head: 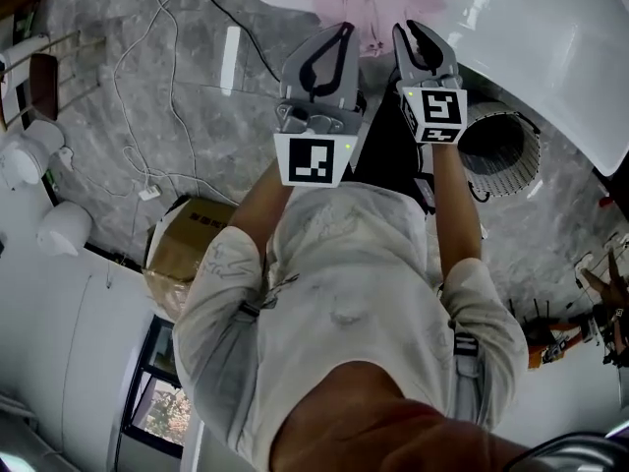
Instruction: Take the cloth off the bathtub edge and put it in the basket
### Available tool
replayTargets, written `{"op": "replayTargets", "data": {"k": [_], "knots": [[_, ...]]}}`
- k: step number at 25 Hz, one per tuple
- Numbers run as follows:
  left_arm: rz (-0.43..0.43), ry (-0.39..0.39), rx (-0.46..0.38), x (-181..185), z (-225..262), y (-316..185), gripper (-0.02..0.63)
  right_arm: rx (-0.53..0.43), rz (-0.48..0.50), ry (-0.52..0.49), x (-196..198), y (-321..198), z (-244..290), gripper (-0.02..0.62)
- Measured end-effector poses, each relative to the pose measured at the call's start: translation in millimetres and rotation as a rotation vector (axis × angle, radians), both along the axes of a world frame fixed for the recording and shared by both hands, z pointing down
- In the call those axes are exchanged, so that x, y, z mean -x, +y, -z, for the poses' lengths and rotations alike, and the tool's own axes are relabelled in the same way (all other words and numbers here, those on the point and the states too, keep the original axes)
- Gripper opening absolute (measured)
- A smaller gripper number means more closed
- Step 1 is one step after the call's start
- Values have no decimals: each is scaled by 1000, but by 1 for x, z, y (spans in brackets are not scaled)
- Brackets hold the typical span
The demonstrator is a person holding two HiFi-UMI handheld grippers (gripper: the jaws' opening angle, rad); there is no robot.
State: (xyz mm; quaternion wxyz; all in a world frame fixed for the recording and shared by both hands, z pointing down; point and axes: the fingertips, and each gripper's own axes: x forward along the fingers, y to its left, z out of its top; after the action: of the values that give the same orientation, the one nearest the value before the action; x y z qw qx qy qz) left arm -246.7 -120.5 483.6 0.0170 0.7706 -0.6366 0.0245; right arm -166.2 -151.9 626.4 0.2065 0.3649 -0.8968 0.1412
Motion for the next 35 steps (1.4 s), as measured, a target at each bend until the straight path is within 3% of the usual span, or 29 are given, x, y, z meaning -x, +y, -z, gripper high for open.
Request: {"op": "replayTargets", "data": {"k": [3, 8, 14, 19, 23, 29, 35], "knots": [[26, 17, 27, 9, -22, 10, 2, 64, 46, 63, 11, 8, -45, 98], [76, 43, 65, 21, -55, 24, 2, 131, 153, 191, 25, 20, -111, 230], [115, 48, 81, 32, -73, 39, 2, 81, 332, 447, 40, 31, -166, 368], [140, 60, 97, 44, -86, 45, 2, 46, 476, 647, 49, 36, -208, 422], [144, 63, 118, 48, -94, 51, 2, 31, 544, 771, 50, 33, -233, 422], [149, 90, 125, 53, -97, 57, 2, 60, 596, 867, 52, 33, -255, 411], [148, 89, 112, 55, -95, 56, 2, 41, 605, 893, 52, 32, -259, 377]]}}
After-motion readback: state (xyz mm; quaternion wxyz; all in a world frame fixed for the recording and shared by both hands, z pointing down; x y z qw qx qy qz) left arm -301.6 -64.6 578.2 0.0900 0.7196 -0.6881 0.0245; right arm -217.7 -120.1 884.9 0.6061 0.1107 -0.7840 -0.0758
